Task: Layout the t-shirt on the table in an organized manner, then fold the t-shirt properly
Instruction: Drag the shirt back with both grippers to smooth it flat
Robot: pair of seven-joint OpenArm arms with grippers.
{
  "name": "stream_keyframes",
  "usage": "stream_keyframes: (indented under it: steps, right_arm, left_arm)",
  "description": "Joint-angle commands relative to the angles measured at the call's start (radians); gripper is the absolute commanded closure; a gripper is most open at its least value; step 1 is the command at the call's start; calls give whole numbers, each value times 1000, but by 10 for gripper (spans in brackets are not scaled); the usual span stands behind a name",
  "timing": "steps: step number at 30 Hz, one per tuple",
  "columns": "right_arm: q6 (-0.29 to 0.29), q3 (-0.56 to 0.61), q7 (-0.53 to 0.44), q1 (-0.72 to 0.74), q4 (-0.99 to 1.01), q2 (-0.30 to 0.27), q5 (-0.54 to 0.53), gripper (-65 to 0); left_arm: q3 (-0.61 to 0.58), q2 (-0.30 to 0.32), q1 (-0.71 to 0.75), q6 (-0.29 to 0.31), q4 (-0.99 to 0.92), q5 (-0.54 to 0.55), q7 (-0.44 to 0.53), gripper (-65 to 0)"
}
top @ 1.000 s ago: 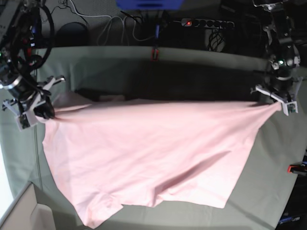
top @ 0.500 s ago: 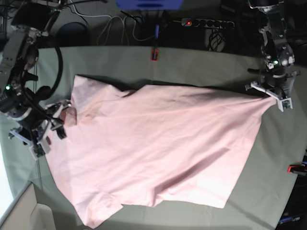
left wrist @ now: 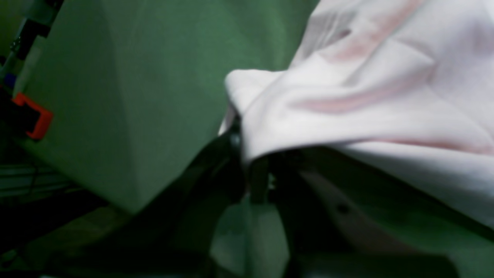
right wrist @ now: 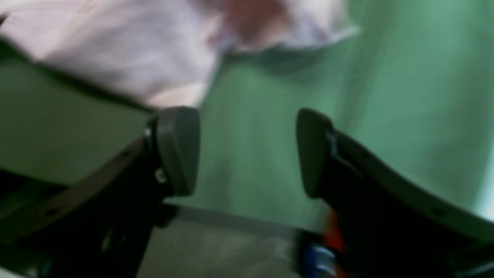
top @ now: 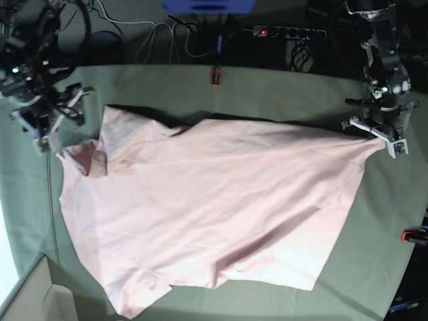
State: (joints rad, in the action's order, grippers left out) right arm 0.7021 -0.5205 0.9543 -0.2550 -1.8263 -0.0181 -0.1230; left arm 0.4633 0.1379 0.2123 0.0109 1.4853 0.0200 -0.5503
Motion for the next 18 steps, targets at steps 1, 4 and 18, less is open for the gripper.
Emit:
stream_keyframes:
  steps: [1,4,18]
  right_arm:
    - [-4,-3,-42,6,7,-1,-10,-400]
    - [-4,23,-91,32,81,22,-8,-400]
    - [-4,58,-140,92,320,40,-8,-394]
  left_arm:
    - [4,13,-9,-6,13,-5,17,-4]
    - [4,13,-9,-6,11,-5,17,-4]
    - [5,13,-9,-6,11,-5,22,-3]
